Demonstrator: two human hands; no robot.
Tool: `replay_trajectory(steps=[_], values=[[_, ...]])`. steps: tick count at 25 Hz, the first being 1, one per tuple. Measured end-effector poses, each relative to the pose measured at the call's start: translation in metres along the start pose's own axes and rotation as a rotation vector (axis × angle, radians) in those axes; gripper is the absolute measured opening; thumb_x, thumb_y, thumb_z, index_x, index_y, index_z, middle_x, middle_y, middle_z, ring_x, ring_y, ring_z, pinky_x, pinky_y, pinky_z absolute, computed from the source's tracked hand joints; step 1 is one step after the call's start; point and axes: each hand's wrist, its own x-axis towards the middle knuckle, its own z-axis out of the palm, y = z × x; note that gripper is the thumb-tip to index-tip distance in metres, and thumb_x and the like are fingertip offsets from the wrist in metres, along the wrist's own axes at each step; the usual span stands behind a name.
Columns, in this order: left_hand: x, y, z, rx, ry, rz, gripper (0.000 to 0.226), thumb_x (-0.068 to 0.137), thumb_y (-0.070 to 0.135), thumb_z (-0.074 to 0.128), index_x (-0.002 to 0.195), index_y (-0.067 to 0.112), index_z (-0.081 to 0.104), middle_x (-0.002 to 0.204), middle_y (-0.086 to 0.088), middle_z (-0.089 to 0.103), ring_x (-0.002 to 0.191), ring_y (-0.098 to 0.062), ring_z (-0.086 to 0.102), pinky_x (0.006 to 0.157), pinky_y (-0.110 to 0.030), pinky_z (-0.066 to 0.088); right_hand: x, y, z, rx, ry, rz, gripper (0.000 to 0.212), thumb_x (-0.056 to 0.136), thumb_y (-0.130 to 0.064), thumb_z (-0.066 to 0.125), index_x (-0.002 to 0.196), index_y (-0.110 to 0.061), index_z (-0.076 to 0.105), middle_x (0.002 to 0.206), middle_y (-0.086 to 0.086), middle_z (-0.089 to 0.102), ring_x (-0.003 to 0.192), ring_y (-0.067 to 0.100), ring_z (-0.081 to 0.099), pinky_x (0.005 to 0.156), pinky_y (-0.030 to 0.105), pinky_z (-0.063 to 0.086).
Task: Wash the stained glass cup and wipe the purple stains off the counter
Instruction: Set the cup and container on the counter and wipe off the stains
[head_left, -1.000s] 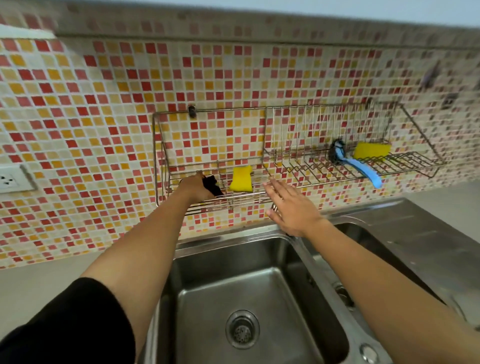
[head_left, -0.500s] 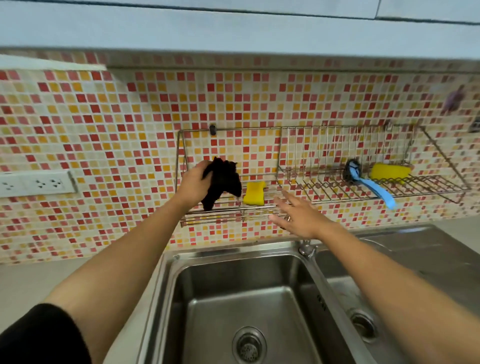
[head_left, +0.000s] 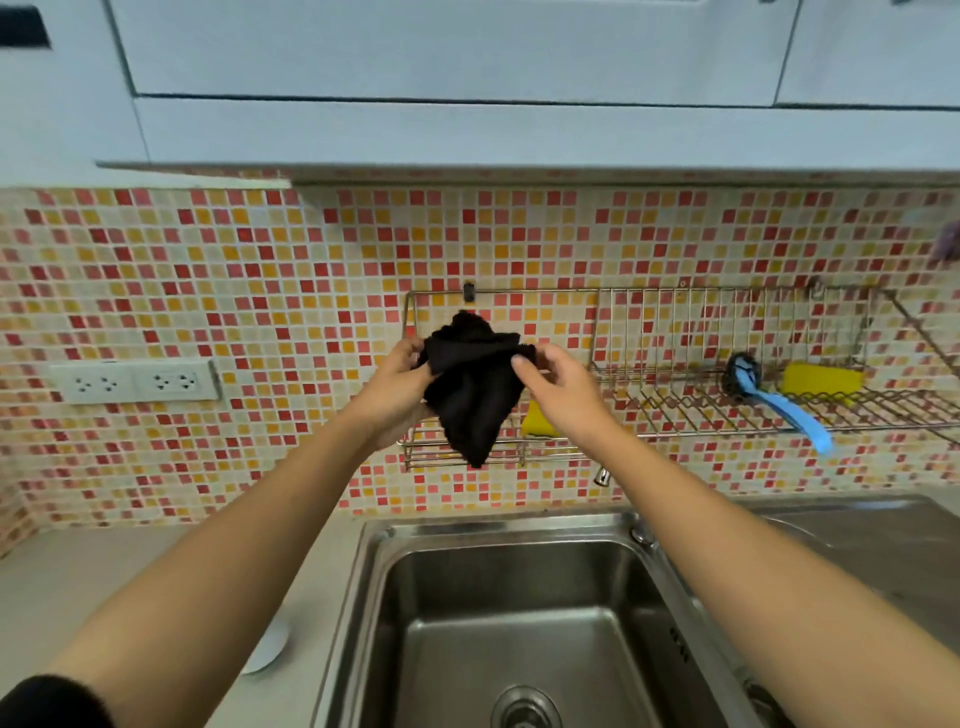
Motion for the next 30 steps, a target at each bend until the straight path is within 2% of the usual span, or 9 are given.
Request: replay_trajectory(steps=[2, 4, 7, 10, 14, 18, 23, 26, 30], values=[[-0.007, -0.003, -0.006, 0.135, -0.053, 0.018, 0.066, 0.083, -0.008, 0.050, 0.133, 0.031, 0.032, 0.148, -0.007, 0.034, 0.128, -0.024, 0.043, 0.080, -0.030, 0.049, 0.003, -0.009, 0.000, -0.056, -0.012, -0.051, 0.015, 0.096, -0.030, 0.048, 0.100, -0.017, 0.055, 0.094, -0.004, 0.062, 0.090, 0.012, 0.060, 0.068, 0.023, 0.047], [-0.014, -0.001, -0.006, 0.287, -0.134, 0.110, 0.091, 0.069, -0.003, 0.050, 0.143, 0.038, 0.016, 0.156, 0.002, 0.016, 0.140, -0.019, 0.021, 0.090, -0.022, 0.039, 0.004, -0.019, -0.001, -0.169, -0.071, -0.136, 0.015, 0.097, -0.029, 0.044, 0.098, -0.016, 0.052, 0.091, -0.003, 0.060, 0.085, 0.010, 0.058, 0.060, 0.021, 0.044], [-0.021, 0.006, 0.009, 0.496, -0.193, 0.203, 0.095, 0.075, 0.025, 0.072, 0.145, 0.042, 0.009, 0.153, 0.010, 0.022, 0.136, -0.007, 0.026, 0.097, -0.020, 0.032, 0.006, -0.033, -0.001, -0.220, -0.098, -0.208, 0.017, 0.098, -0.025, 0.044, 0.101, -0.011, 0.053, 0.092, 0.002, 0.061, 0.084, 0.018, 0.060, 0.061, 0.026, 0.046], [-0.023, 0.007, 0.019, 0.467, -0.113, 0.194, 0.073, 0.081, 0.030, 0.072, 0.141, 0.027, 0.031, 0.129, 0.005, 0.053, 0.118, -0.010, 0.053, 0.089, -0.023, 0.048, 0.005, -0.042, -0.002, -0.219, -0.118, -0.235, 0.007, 0.096, -0.020, 0.049, 0.102, -0.021, 0.053, 0.099, -0.002, 0.060, 0.091, 0.017, 0.059, 0.071, 0.026, 0.048], [-0.025, 0.011, 0.017, 0.334, -0.137, 0.142, 0.018, 0.086, 0.014, 0.065, 0.102, 0.023, 0.062, 0.101, 0.001, 0.069, 0.095, -0.013, 0.067, 0.071, -0.020, 0.054, -0.001, -0.046, -0.008, -0.208, -0.114, -0.210, 0.012, 0.090, -0.019, 0.060, 0.099, -0.022, 0.053, 0.094, -0.008, 0.055, 0.090, 0.017, 0.056, 0.075, 0.033, 0.050], [-0.028, 0.012, 0.014, 0.319, -0.175, 0.027, 0.024, 0.086, 0.013, 0.065, 0.109, 0.014, 0.056, 0.108, -0.006, 0.065, 0.101, -0.020, 0.065, 0.081, -0.029, 0.054, -0.007, -0.047, -0.013, -0.126, -0.131, -0.071, 0.033, 0.079, -0.014, 0.073, 0.102, -0.024, 0.051, 0.093, -0.005, 0.052, 0.082, 0.016, 0.054, 0.071, 0.028, 0.050], [-0.044, 0.008, -0.005, 0.201, -0.140, 0.016, 0.019, 0.097, 0.019, 0.049, 0.109, 0.021, 0.063, 0.105, 0.000, 0.070, 0.098, -0.015, 0.067, 0.076, -0.025, 0.055, -0.010, -0.044, -0.003, 0.237, -0.334, 0.299, 0.048, 0.082, -0.015, 0.069, 0.124, -0.015, 0.045, 0.123, 0.012, 0.056, 0.104, 0.020, 0.061, 0.085, 0.033, 0.055], [-0.067, -0.002, -0.027, 0.462, -0.033, 0.035, 0.026, 0.100, 0.022, 0.037, 0.098, 0.035, 0.059, 0.100, 0.011, 0.063, 0.094, -0.001, 0.060, 0.075, -0.015, 0.046, -0.022, -0.029, 0.039, 0.163, -0.297, 0.181, 0.037, 0.083, -0.010, 0.068, 0.114, -0.021, 0.052, 0.117, 0.009, 0.061, 0.101, 0.019, 0.061, 0.082, 0.033, 0.055], [-0.118, -0.028, -0.073, 0.741, 0.140, 0.132, 0.017, 0.097, 0.037, 0.040, 0.102, 0.031, 0.056, 0.094, 0.018, 0.059, 0.087, 0.010, 0.055, 0.069, -0.003, 0.039, -0.053, -0.012, 0.118, 0.185, -0.334, 0.021, 0.040, 0.080, -0.011, 0.071, 0.103, -0.038, 0.052, 0.101, -0.002, 0.061, 0.092, 0.011, 0.062, 0.071, 0.022, 0.054]])
